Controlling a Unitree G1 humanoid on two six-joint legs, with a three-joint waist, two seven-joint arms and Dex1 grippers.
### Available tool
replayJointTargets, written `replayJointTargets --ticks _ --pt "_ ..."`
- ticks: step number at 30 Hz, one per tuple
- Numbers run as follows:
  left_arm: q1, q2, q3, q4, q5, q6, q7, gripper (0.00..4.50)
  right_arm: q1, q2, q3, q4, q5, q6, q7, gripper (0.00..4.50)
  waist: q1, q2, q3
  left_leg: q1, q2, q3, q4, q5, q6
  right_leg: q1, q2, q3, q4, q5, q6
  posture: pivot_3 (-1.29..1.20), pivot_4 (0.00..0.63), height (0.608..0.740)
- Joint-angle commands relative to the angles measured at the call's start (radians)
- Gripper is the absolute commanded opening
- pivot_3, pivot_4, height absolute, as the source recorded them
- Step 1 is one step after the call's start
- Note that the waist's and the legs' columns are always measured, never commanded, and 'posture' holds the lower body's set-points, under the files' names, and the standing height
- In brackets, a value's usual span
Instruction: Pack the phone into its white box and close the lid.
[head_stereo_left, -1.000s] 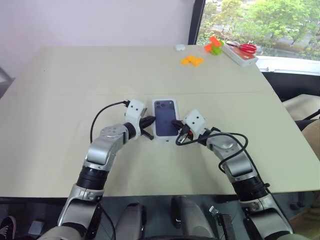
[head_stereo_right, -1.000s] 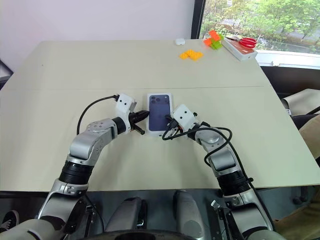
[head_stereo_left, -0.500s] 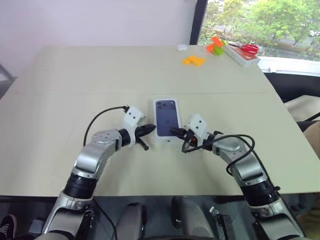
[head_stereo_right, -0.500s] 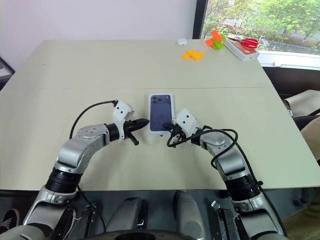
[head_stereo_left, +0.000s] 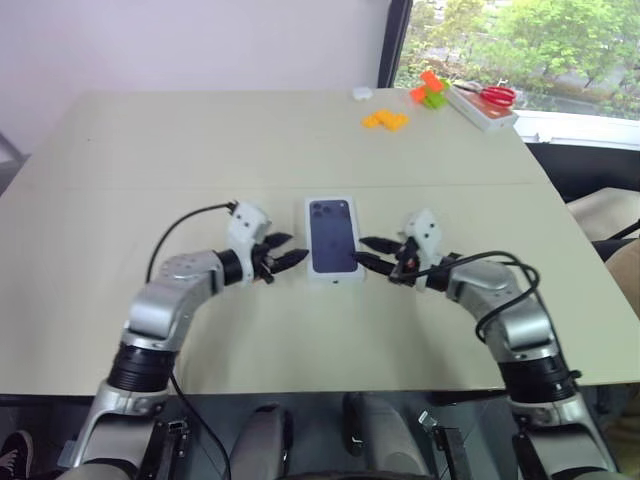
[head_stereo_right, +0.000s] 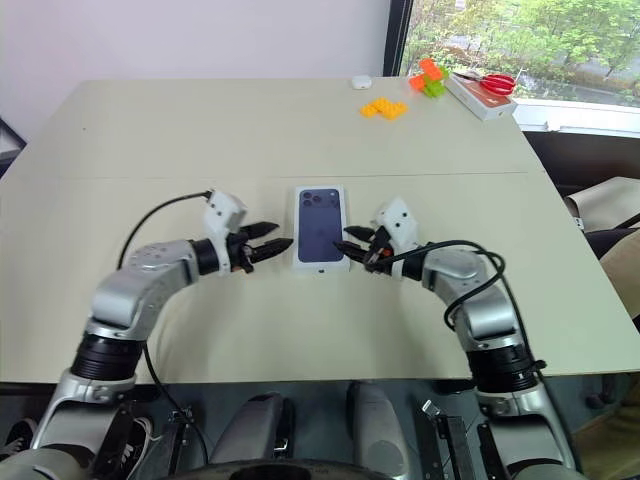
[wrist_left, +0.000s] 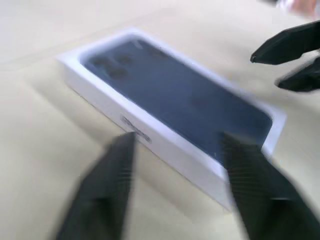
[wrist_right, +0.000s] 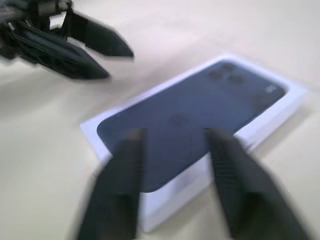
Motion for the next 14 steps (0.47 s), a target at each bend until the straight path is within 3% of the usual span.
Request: replayJointTargets --ticks 1,2,14 --pt "0.000 0.090 0.065 -0.018 -0.043 -0.046 -0.103 4.50 -0.013 -0.063 -0.047 -0.047 0.062 -0.035 0.089 3.97 -0.001 0.000 0.000 0.000 0.000 0.000 0.000 0.000 0.000 0.000 0.000 0.000 0.000 0.000 0.000 0.00 0.150 0.740" --pt "0.004 0.117 0.080 -0.008 -0.046 -0.064 -0.125 4.50 -0.013 -0.079 -0.061 -0.048 0.083 -0.039 0.113 4.48 -0.001 0.000 0.000 -0.001 0.000 0.000 0.000 0.000 0.000 -0.001 0.000 0.000 0.000 0.000 0.000 0.00 0.150 0.740" --pt "0.131 0.327 0.167 0.059 -0.047 -0.168 -0.290 4.50 0.018 -0.235 -0.146 -0.007 0.141 -0.068 0.246 4.48 0.000 0.000 0.000 -0.007 0.000 0.001 0.000 0.000 0.000 -0.006 0.000 0.000 0.000 -0.001 -0.003 0.00 0.150 0.740"
